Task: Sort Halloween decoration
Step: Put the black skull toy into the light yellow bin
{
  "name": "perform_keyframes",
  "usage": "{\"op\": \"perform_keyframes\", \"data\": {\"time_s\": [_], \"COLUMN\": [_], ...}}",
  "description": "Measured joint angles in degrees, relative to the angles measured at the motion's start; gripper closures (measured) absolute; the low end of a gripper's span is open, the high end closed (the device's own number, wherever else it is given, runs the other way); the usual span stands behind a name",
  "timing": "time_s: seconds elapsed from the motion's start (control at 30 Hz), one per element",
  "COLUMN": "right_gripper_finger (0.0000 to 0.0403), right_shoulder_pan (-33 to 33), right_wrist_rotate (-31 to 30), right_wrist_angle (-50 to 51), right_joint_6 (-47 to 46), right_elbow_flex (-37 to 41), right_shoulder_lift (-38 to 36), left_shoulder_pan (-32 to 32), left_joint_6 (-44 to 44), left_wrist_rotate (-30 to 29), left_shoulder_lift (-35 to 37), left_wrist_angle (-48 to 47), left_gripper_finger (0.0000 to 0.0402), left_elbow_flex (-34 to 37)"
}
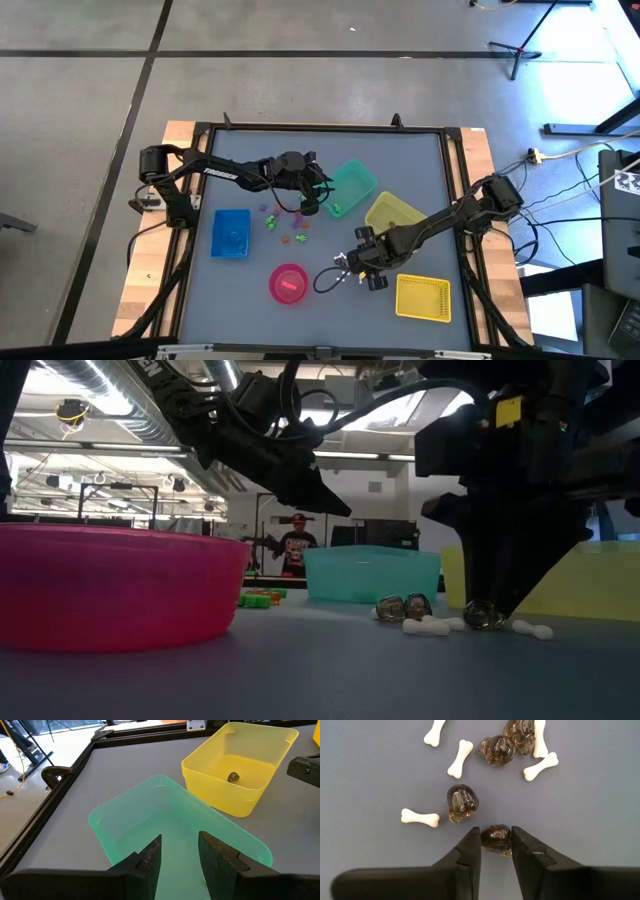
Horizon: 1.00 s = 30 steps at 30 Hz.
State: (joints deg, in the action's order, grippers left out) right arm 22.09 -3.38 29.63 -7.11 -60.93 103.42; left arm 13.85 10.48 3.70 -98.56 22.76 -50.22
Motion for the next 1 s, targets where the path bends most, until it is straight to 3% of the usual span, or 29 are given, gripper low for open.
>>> {"op": "perform_keyframes", "data": {"time_s": [0.17, 0.37, 0.67, 1.0], "right_gripper_finger": [0.0338, 0.0314, 0.0309, 0.0309], "right_shoulder_pan": [0.0, 0.0, 0.0, 0.0], "right_wrist_rotate": [0.0, 0.0, 0.0, -5.2], "right_wrist_angle": [0.0, 0.0, 1.0, 17.1], "right_joint_6": [0.0, 0.0, 0.0, 0.0], "right_elbow_flex": [-0.1, -0.1, -2.9, -13.4], "right_shoulder_lift": [0.0, 0.0, 0.0, 0.0], "left_shoulder_pan": [0.0, 0.0, 0.0, 0.0], "left_joint_6": [0.0, 0.2, 0.2, 0.2], "left_wrist_rotate": [0.0, 0.0, 0.0, -0.8], "left_shoulder_lift": [0.0, 0.0, 0.0, 0.0], "left_wrist_angle": [0.0, 0.0, 0.0, 0.0], "left_gripper_finger": [0.0288, 0.0288, 0.0288, 0.0288], "left_elbow_flex": [0.0, 0.0, 0.0, 0.0]}}
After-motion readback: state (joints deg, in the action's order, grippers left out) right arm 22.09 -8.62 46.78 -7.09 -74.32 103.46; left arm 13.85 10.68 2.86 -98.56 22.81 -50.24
